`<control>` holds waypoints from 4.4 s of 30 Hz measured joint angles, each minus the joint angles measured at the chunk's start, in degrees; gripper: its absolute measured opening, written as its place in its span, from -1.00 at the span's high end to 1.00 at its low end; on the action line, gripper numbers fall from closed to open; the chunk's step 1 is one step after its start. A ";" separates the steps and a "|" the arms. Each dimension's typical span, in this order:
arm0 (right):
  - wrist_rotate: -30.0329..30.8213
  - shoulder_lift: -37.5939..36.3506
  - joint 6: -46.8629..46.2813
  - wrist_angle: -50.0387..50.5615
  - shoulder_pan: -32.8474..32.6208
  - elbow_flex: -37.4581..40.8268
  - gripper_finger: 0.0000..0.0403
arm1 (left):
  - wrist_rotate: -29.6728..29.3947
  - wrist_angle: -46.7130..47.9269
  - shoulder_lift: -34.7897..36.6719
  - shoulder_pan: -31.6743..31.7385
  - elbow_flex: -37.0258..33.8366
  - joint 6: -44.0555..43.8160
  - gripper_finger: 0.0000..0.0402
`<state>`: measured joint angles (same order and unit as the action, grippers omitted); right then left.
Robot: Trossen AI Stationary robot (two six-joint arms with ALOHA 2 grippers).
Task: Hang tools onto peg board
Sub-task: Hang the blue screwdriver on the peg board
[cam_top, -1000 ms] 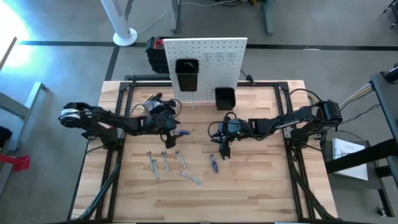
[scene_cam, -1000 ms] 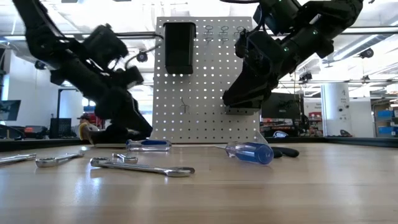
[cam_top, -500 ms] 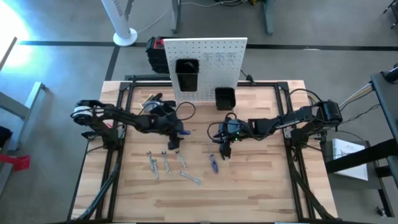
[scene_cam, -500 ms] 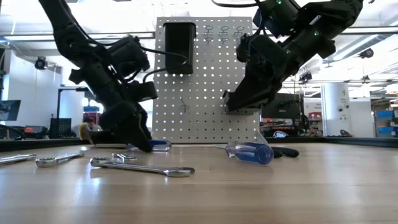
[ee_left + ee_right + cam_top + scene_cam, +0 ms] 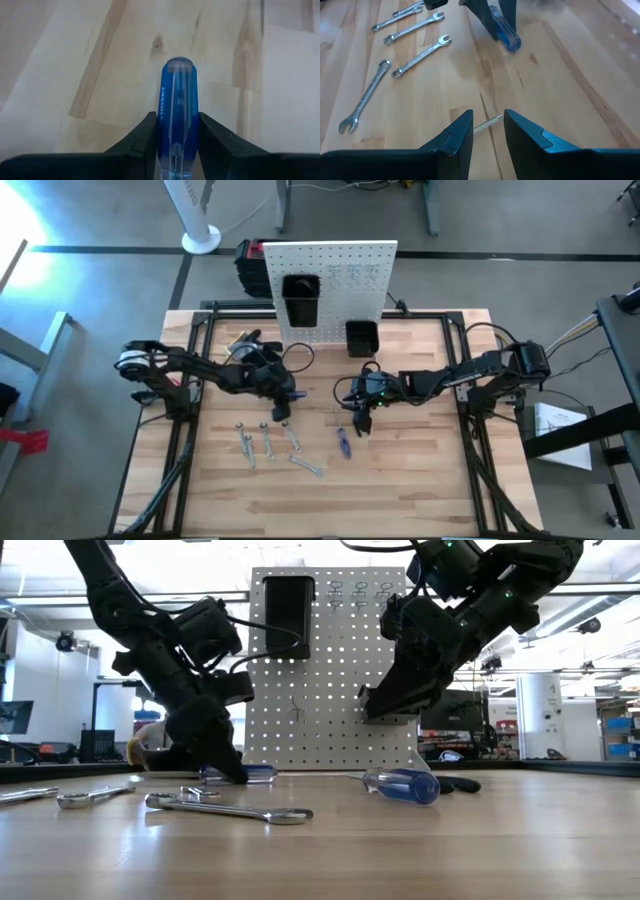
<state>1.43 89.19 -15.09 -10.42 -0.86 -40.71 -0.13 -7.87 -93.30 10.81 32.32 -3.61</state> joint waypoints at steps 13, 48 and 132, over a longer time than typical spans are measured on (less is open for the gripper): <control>-0.02 0.00 0.43 0.38 -0.39 0.00 0.49 | -0.20 -0.65 -1.63 0.06 -0.06 -1.45 0.46; -4.94 -11.61 4.26 -16.33 -3.13 9.65 0.72 | -4.86 -48.74 9.93 -8.33 -11.79 -8.36 0.51; 4.63 1.47 7.31 -46.36 -3.54 5.49 0.61 | 6.68 -74.06 -14.98 -10.56 -0.28 -10.52 0.20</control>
<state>6.06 90.66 -7.78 -56.78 -4.40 -35.22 6.55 -81.93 -108.29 0.25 32.04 -14.13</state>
